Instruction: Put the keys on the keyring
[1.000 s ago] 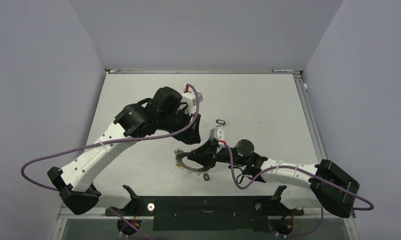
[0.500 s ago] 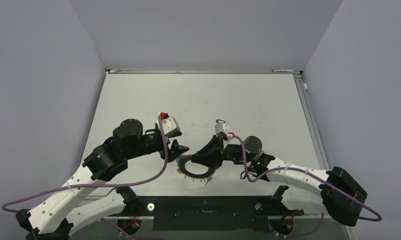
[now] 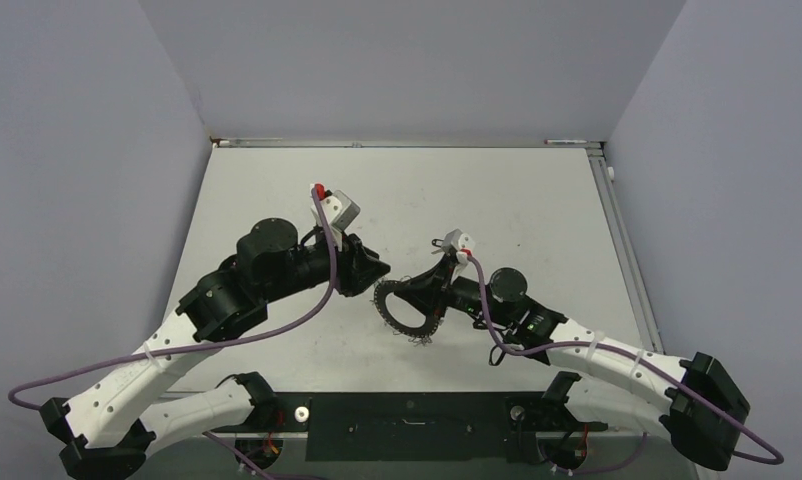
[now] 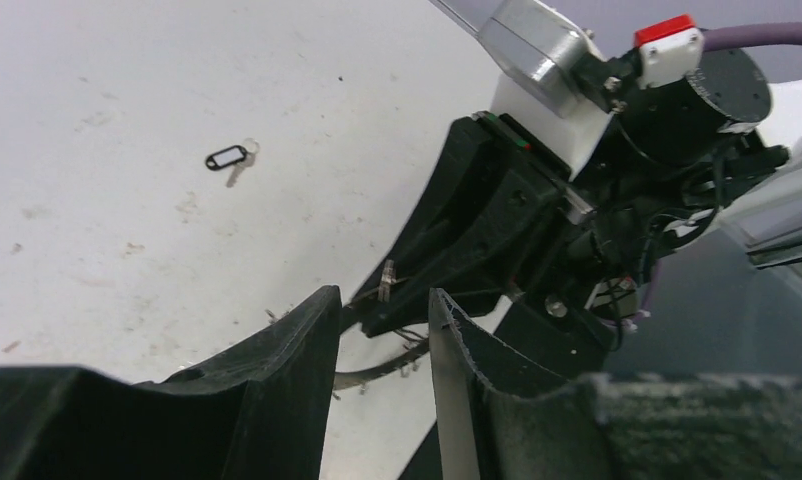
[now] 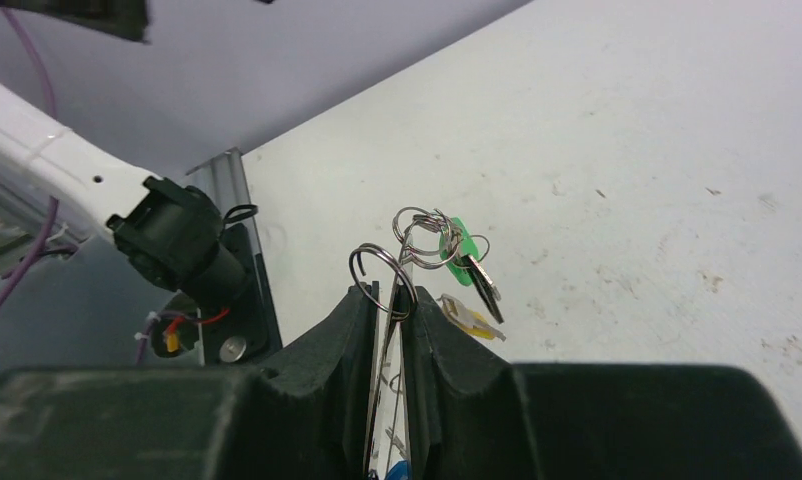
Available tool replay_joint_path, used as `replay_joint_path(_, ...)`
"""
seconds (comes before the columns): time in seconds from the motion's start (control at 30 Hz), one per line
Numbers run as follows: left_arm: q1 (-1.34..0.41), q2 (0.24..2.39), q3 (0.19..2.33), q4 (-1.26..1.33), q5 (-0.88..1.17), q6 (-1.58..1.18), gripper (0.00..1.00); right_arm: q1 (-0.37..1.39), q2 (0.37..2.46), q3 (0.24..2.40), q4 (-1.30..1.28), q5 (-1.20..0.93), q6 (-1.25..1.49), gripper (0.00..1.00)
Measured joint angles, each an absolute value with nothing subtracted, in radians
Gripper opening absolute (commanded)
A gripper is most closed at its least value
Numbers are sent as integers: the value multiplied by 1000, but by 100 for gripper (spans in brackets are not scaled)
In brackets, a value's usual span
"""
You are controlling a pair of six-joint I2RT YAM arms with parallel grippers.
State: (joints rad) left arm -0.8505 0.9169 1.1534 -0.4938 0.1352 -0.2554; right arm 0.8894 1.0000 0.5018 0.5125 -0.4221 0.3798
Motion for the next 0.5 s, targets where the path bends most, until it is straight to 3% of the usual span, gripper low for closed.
replay_joint_path(0.5,-888,887,953,-330,207,-381,28,889,1023,524,483,-355,373,5)
